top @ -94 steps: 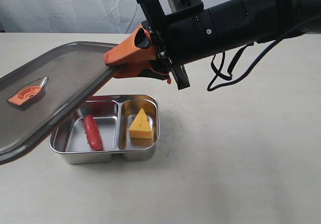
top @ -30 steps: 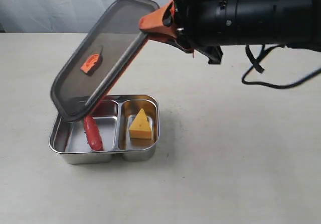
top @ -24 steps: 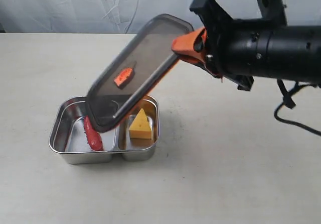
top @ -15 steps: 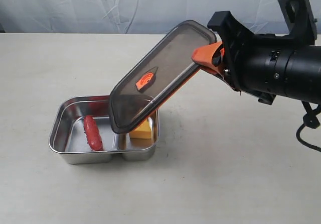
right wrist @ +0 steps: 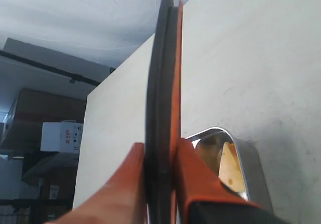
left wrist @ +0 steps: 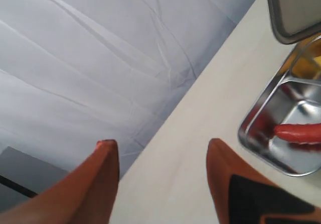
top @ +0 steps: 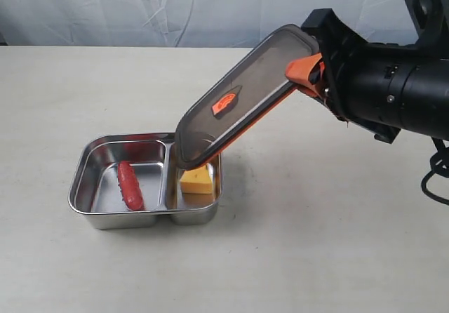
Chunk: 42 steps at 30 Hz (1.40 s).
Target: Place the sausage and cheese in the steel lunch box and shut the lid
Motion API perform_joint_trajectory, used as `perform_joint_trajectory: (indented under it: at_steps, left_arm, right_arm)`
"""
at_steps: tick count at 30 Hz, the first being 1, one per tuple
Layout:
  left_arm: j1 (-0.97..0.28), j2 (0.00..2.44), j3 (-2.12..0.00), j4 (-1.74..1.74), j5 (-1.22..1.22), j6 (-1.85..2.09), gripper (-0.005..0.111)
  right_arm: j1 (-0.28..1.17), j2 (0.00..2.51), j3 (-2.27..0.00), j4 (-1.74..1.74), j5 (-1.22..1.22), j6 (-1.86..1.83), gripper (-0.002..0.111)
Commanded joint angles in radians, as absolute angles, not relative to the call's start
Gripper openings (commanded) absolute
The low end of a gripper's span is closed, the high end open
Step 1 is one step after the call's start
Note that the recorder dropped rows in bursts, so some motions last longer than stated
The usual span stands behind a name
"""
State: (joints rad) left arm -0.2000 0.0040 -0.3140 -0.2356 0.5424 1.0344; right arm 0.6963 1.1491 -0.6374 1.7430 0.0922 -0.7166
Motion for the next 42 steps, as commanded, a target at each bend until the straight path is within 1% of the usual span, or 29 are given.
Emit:
perform_joint_trajectory:
  at_steps: [1,10,17,18,21,24,27,28,31,33,34,35,36,37,38,39,42]
  left_arm:
    - [-0.202,0.000,-0.318,-0.334,0.608,0.994,0.051]
    - [-0.202,0.000,-0.318,-0.339,0.608,0.994,0.051]
    - [-0.202,0.000,-0.318,-0.339,0.608,0.994,0.051]
    - [-0.202,0.000,-0.318,-0.339,0.608,0.994,0.051]
    - [-0.202,0.000,-0.318,-0.339,0.608,0.994,0.051]
    - [-0.202,0.000,-0.318,-0.339,0.608,0.994,0.051]
    - [-0.202,0.000,-0.318,-0.339,0.608,0.994,0.051]
    - [-0.202,0.000,-0.318,-0.339,0.608,0.994,0.051]
    - [-0.202,0.000,-0.318,-0.339,0.608,0.994,0.051]
    - [-0.202,0.000,-0.318,-0.339,0.608,0.994,0.051]
    - [-0.202,0.000,-0.318,-0.339,0.608,0.994,0.051]
    - [-0.202,0.000,-0.318,-0.339,0.608,0.994,0.051]
    - [-0.202,0.000,-0.318,-0.339,0.608,0.994,0.051]
    - [-0.202,0.000,-0.318,-0.339,0.608,0.994,0.051]
    - [-0.202,0.000,-0.318,-0.339,0.608,0.994,0.051]
    - [-0.202,0.000,-0.318,-0.339,0.608,0.994,0.051]
    - [-0.202,0.000,-0.318,-0.339,0.608,0.994,0.051]
  right_arm:
    - [0.699,1.144,-0.645,1.744,0.158,-0.759,-0.001]
    - [0.699,1.142,-0.645,1.744,0.218,-0.795,-0.001]
    - [0.699,1.111,-0.646,1.744,0.333,-0.849,-0.001]
    - [0.699,1.098,-0.647,1.658,0.324,-0.834,-0.001]
    - [0.721,1.074,-0.647,1.450,0.280,-0.788,-0.001]
    - [0.755,1.072,-0.643,1.444,0.198,-0.715,-0.001]
    - [0.843,1.072,-0.643,1.357,-0.026,-0.586,-0.001]
    - [0.884,1.072,-0.643,1.360,-0.074,-0.586,-0.001]
    - [0.939,1.072,-0.643,1.308,-0.175,-0.532,-0.001]
    - [0.968,1.072,-0.643,1.102,-0.215,-0.325,-0.001]
    - [0.973,1.072,-0.643,0.837,-0.230,-0.083,-0.001]
    - [0.978,1.072,-0.643,0.719,-0.248,0.051,-0.001]
    - [0.978,1.072,-0.643,0.420,-0.311,0.313,-0.001]
    - [0.978,1.072,-0.643,0.241,-0.362,0.477,-0.001]
    - [0.978,1.072,-0.643,0.167,-0.396,0.579,-0.001]
    - [0.978,1.075,-0.643,0.153,-0.410,0.605,-0.001]
    - [0.978,1.075,-0.600,0.188,-0.483,0.691,-0.001]
